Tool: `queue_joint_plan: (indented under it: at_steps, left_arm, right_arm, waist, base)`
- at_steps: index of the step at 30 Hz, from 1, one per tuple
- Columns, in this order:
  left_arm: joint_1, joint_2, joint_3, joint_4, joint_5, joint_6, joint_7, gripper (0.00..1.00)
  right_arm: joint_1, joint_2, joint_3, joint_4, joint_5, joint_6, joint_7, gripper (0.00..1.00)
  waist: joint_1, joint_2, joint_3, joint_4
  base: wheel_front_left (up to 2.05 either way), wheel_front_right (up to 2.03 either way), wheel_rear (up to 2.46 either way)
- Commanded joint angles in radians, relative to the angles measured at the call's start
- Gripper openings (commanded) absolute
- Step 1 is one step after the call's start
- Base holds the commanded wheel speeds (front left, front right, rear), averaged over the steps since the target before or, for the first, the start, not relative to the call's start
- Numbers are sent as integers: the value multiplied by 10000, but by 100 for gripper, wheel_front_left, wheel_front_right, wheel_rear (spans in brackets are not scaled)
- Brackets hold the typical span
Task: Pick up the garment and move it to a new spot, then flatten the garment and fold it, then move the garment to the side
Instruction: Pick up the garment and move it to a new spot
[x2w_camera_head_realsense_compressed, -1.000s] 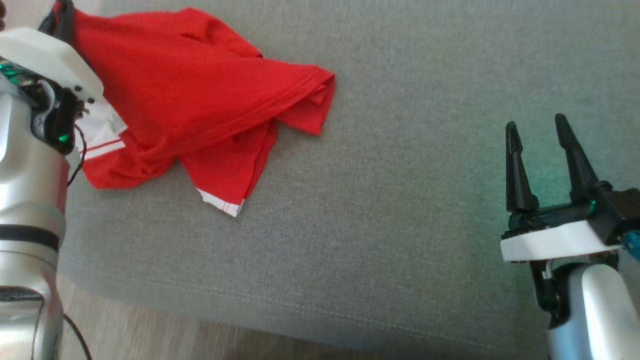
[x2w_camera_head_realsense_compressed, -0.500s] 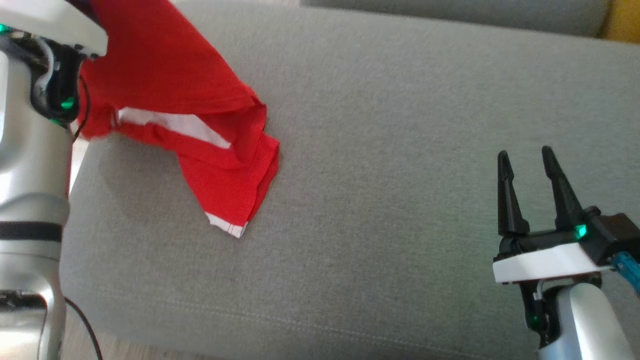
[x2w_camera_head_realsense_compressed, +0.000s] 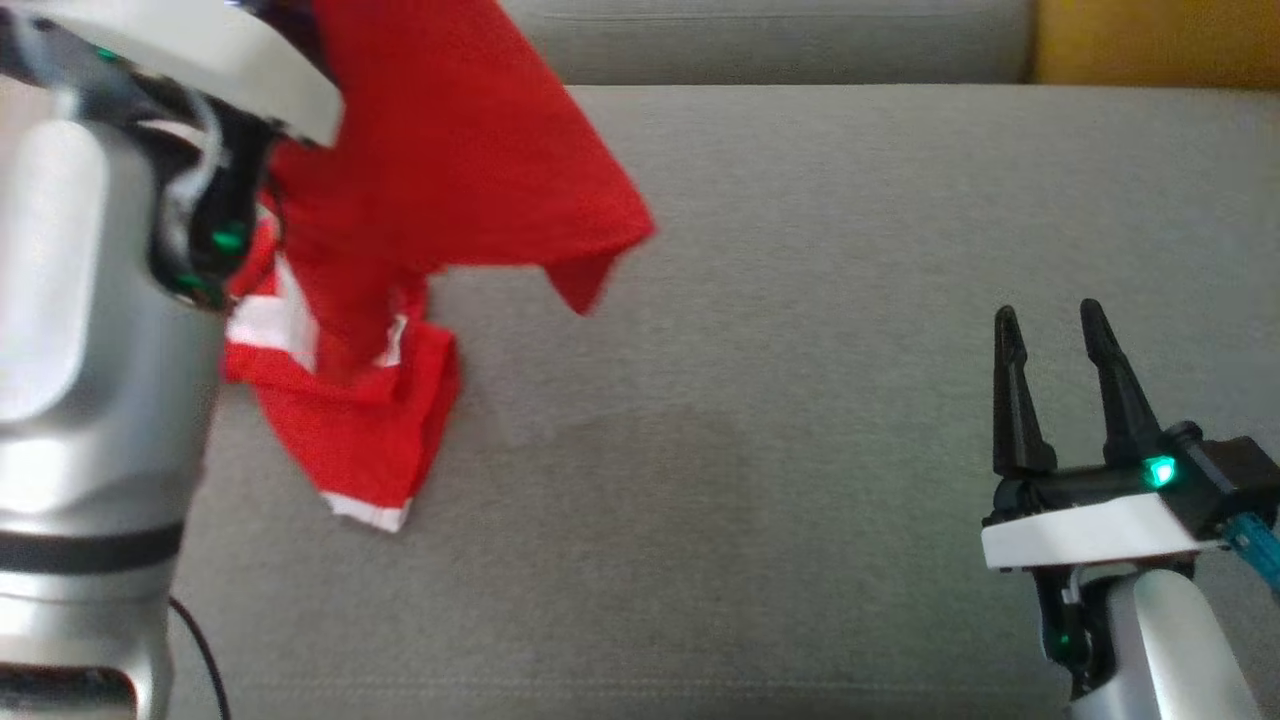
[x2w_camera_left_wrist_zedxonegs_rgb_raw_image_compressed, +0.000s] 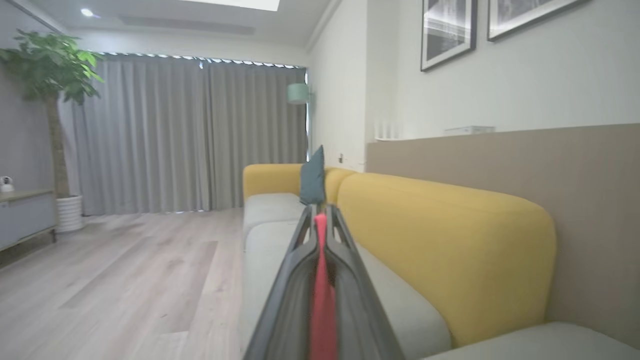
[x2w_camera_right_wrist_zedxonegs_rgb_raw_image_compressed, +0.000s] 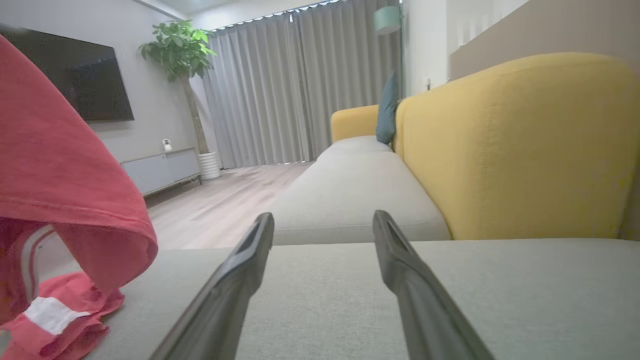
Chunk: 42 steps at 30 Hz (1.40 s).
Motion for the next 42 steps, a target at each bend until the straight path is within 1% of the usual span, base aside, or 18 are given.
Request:
queue_joint_plan:
  at_steps: [1, 4, 5, 7, 12, 15, 16, 17, 20, 22, 25, 28, 31, 35, 39, 42]
  left_arm:
    - [-245, 250, 144, -636, 11, 86, 306, 0]
    - [15, 136, -310, -1018, 155, 143, 767, 0]
    - [182, 21, -616, -1086, 259, 193, 1002, 0]
    - [329, -178, -901, -1036, 283, 187, 1117, 0]
    - [526, -924, -1501, -443, 425, 284, 804, 0]
    - [354, -1458, -1725, 232, 574, 466, 381, 0]
    - [237, -1636, -1758, 460, 602, 564, 198, 11]
    - [95, -1792, -1759, 705, 577, 666, 47, 100]
    - [-434, -2048, -1814, 1451, 566, 861, -401, 100]
    - [-731, -2126, -1830, 1907, 550, 946, -732, 100]
    - [-934, -2171, -1835, 2272, 459, 930, -1007, 100]
    - [-1020, -2187, -1787, 2684, 316, 836, -1376, 100]
    - [-917, -2099, -1639, 2947, 179, 757, -1738, 100]
    - [-493, -1871, -1496, 2998, 75, 690, -2074, 100]
    - [256, -1565, -1495, 2722, 60, 620, -2254, 100]
    - [965, -1275, -1538, 2317, 140, 699, -2333, 100]
  right_arm:
    - [-382, -56, 232, -361, 65, -7, -141, 100]
    - [-511, -56, 236, -512, 121, -7, -171, 100]
    - [-613, -56, 254, -619, 193, -7, -187, 100]
    - [-699, -56, 303, -733, 273, -7, -201, 100]
    - [-879, -56, 504, -925, 444, -7, -242, 100]
    - [-960, -56, 635, -954, 530, -7, -272, 100]
    - [-972, -56, 662, -955, 561, -7, -283, 100]
    - [-982, -56, 686, -955, 590, -7, -293, 100]
    - [-979, -56, 718, -954, 653, -7, -323, 100]
    - [-947, -56, 683, -948, 685, -7, -341, 100]
    - [-902, -56, 622, -943, 692, -7, -356, 100]
    - [-793, -56, 463, -909, 678, -7, -372, 100]
    - [-684, -56, 354, -870, 611, -7, -382, 100]
    - [-556, -56, 187, -854, 422, -7, -387, 100]
    - [-401, -56, 44, -875, 200, -7, -310, 100]
    - [-291, -56, -66, -908, 65, -7, -185, 100]
  waist:
    - [0, 0, 34, -592]
    - [0, 0, 173, -1186]
    - [0, 0, 303, -1642]
    - [0, 0, 442, -2111]
    - [0, 0, 732, -3296]
    - [0, 0, 872, -3960]
    - [0, 0, 912, -4139]
    - [0, 0, 956, -4305]
    - [0, 0, 1043, -4688]
    - [0, 0, 1064, -4802]
    - [0, 0, 1068, -4806]
    - [0, 0, 988, -4547]
    - [0, 0, 818, -4032]
    - [0, 0, 510, -3036]
    - [0, 0, 183, -1908]
    - [0, 0, -2, -1132]
  base:
    - [0, 0, 0]
    - [0, 0, 0]
    - [0, 0, 0]
    - [0, 0, 0]
    - [0, 0, 0]
    - [0, 0, 0]
    - [0, 0, 0]
    - [0, 0, 0]
    - [0, 0, 0]
    - [0, 0, 0]
    - [0, 0, 0]
    - [0, 0, 0]
    - [0, 0, 0]
    - [0, 0, 0]
    - [0, 0, 0]
    - [0, 0, 0]
